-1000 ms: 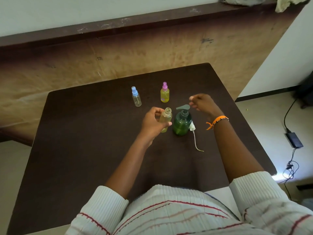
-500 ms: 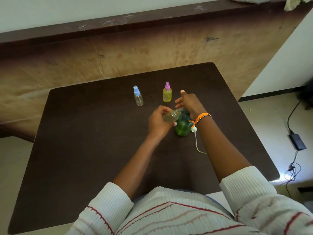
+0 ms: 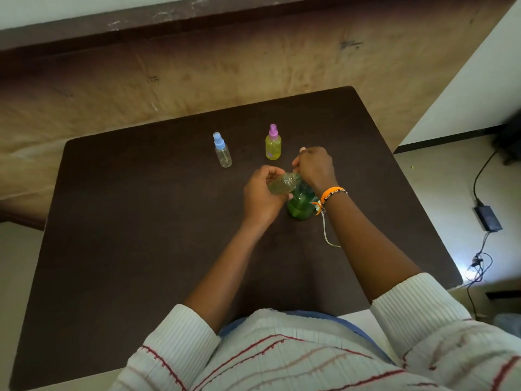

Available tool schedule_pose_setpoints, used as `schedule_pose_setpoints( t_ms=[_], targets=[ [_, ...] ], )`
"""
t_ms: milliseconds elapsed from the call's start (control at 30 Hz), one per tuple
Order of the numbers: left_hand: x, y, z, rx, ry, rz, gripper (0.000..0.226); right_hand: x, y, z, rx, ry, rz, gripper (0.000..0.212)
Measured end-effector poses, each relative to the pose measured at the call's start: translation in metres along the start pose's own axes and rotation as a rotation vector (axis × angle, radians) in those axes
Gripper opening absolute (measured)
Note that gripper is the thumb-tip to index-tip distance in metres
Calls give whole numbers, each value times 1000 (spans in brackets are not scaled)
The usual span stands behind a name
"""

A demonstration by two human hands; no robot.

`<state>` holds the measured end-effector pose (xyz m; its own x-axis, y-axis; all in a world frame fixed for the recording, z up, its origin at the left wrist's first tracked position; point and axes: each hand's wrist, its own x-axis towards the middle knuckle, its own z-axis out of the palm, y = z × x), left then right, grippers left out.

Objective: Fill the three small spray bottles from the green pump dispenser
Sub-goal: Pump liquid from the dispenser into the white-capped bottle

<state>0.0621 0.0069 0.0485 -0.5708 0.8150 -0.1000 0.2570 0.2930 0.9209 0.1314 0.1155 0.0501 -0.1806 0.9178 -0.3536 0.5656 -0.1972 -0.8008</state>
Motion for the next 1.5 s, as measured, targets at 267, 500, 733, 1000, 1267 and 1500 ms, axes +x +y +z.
schedule_pose_setpoints(
  t_ms=[267,500,733,1000,1267,1500],
  targets=[
    [1,-3,-1,-6,-10,13,43,1,-4,-3,35,-57,61,38],
    [0,-2,-1,-11,-30,-2,43,-10,-5,-3,-62,55,8,33],
    [1,-2,-6,4,-33,24,43,-8,-5,-4,-18,-53,9,29],
    [0,-2,-5,22,-45,17,42,-10,-3,-3,-89,90,-50,28],
    [2,-1,-5,9,-36,27,43,-4,-9,-5,148,-123,91,30],
    [1,-3,-2,7,-42,7,42,-11,-3,-2,-12,84,1,29]
  ],
)
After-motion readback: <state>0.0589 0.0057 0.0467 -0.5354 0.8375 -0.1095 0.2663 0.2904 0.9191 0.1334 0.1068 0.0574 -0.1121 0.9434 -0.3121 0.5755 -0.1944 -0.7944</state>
